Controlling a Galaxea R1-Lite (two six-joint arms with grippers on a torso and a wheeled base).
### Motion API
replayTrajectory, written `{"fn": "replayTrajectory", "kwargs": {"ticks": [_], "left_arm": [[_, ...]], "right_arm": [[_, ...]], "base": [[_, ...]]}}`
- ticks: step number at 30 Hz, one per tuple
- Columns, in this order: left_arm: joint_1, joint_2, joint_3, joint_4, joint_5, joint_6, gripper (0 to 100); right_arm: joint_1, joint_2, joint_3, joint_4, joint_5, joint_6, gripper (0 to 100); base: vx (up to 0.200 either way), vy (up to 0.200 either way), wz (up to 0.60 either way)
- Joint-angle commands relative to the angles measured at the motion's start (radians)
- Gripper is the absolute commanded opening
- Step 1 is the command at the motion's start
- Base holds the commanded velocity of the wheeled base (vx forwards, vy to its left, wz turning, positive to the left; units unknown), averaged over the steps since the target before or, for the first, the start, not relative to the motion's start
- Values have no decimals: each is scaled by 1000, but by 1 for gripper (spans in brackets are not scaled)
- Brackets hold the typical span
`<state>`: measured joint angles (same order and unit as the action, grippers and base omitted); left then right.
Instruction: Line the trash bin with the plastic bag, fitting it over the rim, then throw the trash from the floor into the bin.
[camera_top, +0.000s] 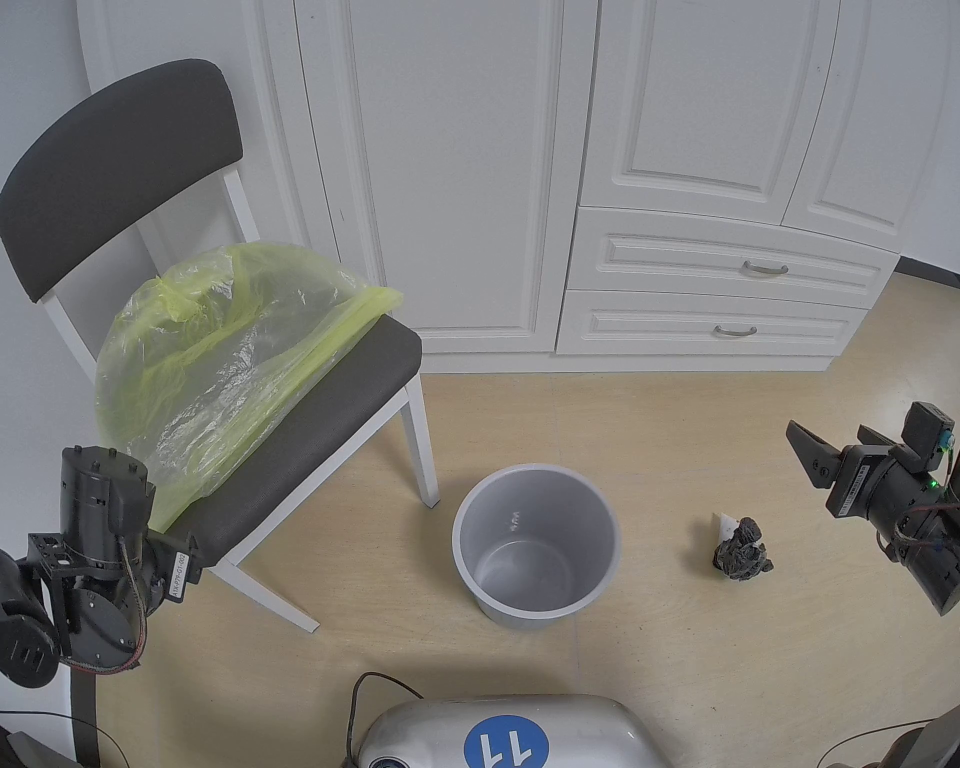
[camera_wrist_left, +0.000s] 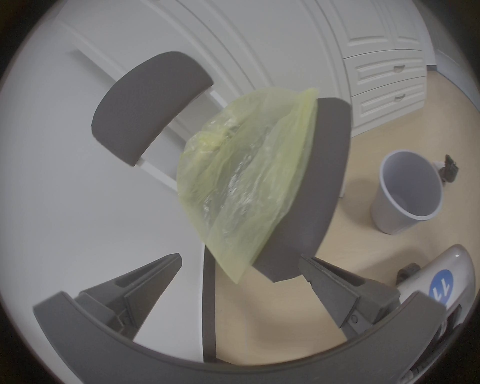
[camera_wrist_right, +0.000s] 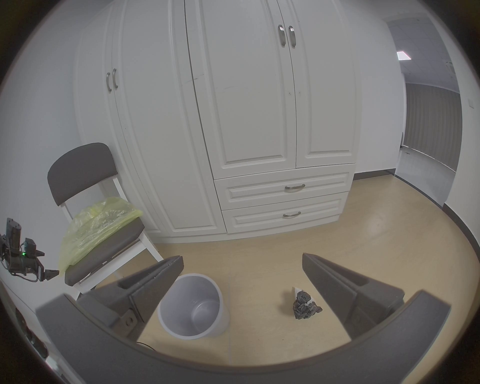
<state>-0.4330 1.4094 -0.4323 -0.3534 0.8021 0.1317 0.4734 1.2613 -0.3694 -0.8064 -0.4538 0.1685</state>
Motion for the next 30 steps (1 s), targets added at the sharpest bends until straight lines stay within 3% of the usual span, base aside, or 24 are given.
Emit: {"fn": "replayTrajectory", "kwargs": {"ticks": [1,8,15,30], "left_arm": [[74,43,10,-27,0,9,100],[94,146,-6,-121,-1,14,100],[135,161,-8,-185,-1,80,100],[191,146,-8,-194,-8,94,100]], "right_arm": [[1,-3,1,3,0,0,100],[-4,-5,3,0,0,0,100],[-7,-10,0,-2,-2,0,100],[-10,-37,0,4,0,0,100]], "base": [[0,0,0],[0,0,0],[0,0,0],[0,0,0]]}}
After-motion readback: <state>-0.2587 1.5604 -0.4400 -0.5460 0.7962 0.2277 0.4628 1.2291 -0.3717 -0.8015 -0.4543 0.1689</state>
